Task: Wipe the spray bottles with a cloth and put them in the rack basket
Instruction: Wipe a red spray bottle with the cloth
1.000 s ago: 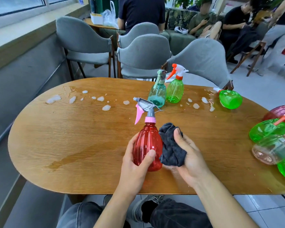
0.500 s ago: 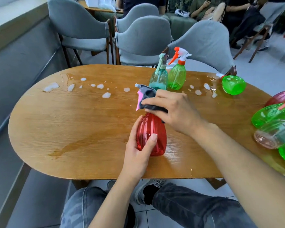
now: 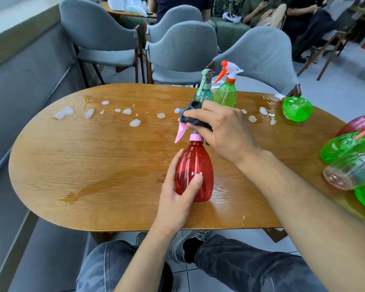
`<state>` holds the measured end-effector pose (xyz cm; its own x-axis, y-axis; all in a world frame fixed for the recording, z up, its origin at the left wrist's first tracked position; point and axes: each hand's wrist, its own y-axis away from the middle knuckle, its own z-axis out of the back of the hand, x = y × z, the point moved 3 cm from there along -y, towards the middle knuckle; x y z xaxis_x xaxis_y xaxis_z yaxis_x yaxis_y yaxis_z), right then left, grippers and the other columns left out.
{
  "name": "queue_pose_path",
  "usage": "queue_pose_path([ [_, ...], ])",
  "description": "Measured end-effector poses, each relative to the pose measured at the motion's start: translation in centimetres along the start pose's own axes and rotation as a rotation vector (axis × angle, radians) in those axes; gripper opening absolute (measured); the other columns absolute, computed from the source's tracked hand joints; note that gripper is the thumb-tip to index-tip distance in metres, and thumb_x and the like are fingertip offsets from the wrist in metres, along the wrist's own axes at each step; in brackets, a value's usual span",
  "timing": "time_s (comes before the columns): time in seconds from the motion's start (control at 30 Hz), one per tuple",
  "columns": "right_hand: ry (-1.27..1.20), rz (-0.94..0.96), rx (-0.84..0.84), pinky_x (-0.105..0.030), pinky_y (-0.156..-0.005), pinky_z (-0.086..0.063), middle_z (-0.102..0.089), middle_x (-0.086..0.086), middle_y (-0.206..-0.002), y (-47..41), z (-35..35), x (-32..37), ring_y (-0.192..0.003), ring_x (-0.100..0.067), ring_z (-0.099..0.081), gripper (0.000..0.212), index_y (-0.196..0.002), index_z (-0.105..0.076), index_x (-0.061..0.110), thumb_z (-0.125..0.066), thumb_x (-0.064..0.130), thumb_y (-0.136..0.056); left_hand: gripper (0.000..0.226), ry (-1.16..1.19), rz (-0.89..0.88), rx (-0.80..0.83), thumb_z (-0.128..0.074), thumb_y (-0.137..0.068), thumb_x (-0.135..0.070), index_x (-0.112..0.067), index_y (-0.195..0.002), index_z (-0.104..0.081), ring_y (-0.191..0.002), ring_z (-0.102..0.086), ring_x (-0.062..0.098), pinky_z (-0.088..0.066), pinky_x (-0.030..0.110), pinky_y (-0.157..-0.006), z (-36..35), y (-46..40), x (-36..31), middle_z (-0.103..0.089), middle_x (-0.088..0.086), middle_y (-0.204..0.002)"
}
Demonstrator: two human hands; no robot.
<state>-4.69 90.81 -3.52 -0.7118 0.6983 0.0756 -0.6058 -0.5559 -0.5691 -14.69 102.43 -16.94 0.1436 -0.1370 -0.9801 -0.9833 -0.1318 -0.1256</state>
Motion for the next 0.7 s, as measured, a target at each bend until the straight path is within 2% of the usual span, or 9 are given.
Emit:
queue_pose_path([
  [0.13,0.036,0.223,0.161,-0.031,-0.069,-0.057,-0.068,0.002,-0.096,0.7,-1.1,1.6,-0.080,-0.017,-0.067,0.029,-0.120,-0.076,0.020,-0.074,0.031,-0.093,0.080,0.002,0.000,-0.030,-0.073,-0.084,-0.057,-0.038,-0.157,-0.045,-0.132,-0.060,-0.003,-0.050,0.015,-0.102,0.1,0.0,0.0,-0.062,-0.019,-0.144],
  [0.3,0.024,-0.006,0.000,-0.032,-0.071,-0.057,-0.069,0.000,-0.098,-0.1,-0.2,0.2,-0.082,-0.019,-0.068,0.029,-0.123,-0.075,0.021,-0.072,0.034,-0.097,0.071,-0.002,0.000,0.000,-0.074,-0.093,-0.041,-0.036,-0.157,-0.045,-0.130,-0.063,0.001,-0.052,0.015,-0.100,0.0,0.0,0.0,-0.065,-0.013,-0.144],
  [0.37,0.018,0.088,0.069,-0.032,-0.069,-0.058,-0.069,0.000,-0.097,0.3,-0.7,1.0,-0.079,-0.014,-0.065,0.029,-0.121,-0.075,0.020,-0.072,0.034,-0.096,0.071,0.005,0.000,-0.007,-0.076,-0.090,-0.047,-0.041,-0.154,-0.046,-0.130,-0.062,0.000,-0.051,0.014,-0.100,0.0,0.0,0.0,-0.066,-0.017,-0.141],
  [0.43,0.024,0.214,0.178,-0.030,-0.067,-0.056,-0.069,0.002,-0.097,0.9,-1.1,1.8,-0.078,-0.013,-0.063,0.031,-0.121,-0.076,0.020,-0.067,0.036,-0.096,0.069,0.012,0.013,-0.026,-0.075,-0.087,-0.052,-0.048,-0.149,-0.046,-0.129,-0.061,-0.005,-0.050,0.011,-0.098,0.1,0.1,-0.1,-0.065,-0.029,-0.136],
  [0.47,0.023,0.220,0.182,-0.030,-0.067,-0.056,-0.069,0.002,-0.097,1.0,-1.0,1.7,-0.078,-0.014,-0.064,0.031,-0.121,-0.076,0.020,-0.066,0.037,-0.096,0.069,0.015,0.012,-0.029,-0.075,-0.086,-0.055,-0.049,-0.149,-0.046,-0.129,-0.061,-0.005,-0.051,0.012,-0.098,0.1,0.0,-0.1,-0.064,-0.032,-0.136],
  [0.57,-0.010,0.023,0.045,-0.032,-0.070,-0.059,-0.069,0.001,-0.096,0.7,-0.2,0.2,-0.079,-0.016,-0.066,0.031,-0.123,-0.075,0.020,-0.070,0.035,-0.097,0.074,0.037,0.013,-0.012,-0.073,-0.085,-0.057,-0.045,-0.154,-0.047,-0.131,-0.063,0.003,-0.055,0.027,-0.103,0.2,0.0,0.0,-0.065,-0.023,-0.141],
  [0.6,-0.017,-0.038,0.018,-0.034,-0.071,-0.059,-0.069,0.001,-0.097,0.8,0.0,-0.3,-0.081,-0.017,-0.066,0.031,-0.124,-0.075,0.021,-0.070,0.035,-0.097,0.074,0.047,0.017,-0.007,-0.073,-0.086,-0.056,-0.044,-0.154,-0.047,-0.131,-0.064,0.005,-0.056,0.028,-0.102,0.2,0.0,0.0,-0.065,-0.020,-0.141],
  [0.7,-0.077,0.008,0.113,-0.030,-0.073,-0.056,-0.067,0.003,-0.096,1.3,-0.2,0.1,-0.081,-0.013,-0.063,0.031,-0.124,-0.075,0.021,-0.067,0.037,-0.098,0.074,0.054,0.013,-0.016,-0.074,-0.086,-0.055,-0.043,-0.154,-0.047,-0.131,-0.064,0.005,-0.055,0.022,-0.100,0.2,0.1,0.0,-0.065,-0.021,-0.141],
])
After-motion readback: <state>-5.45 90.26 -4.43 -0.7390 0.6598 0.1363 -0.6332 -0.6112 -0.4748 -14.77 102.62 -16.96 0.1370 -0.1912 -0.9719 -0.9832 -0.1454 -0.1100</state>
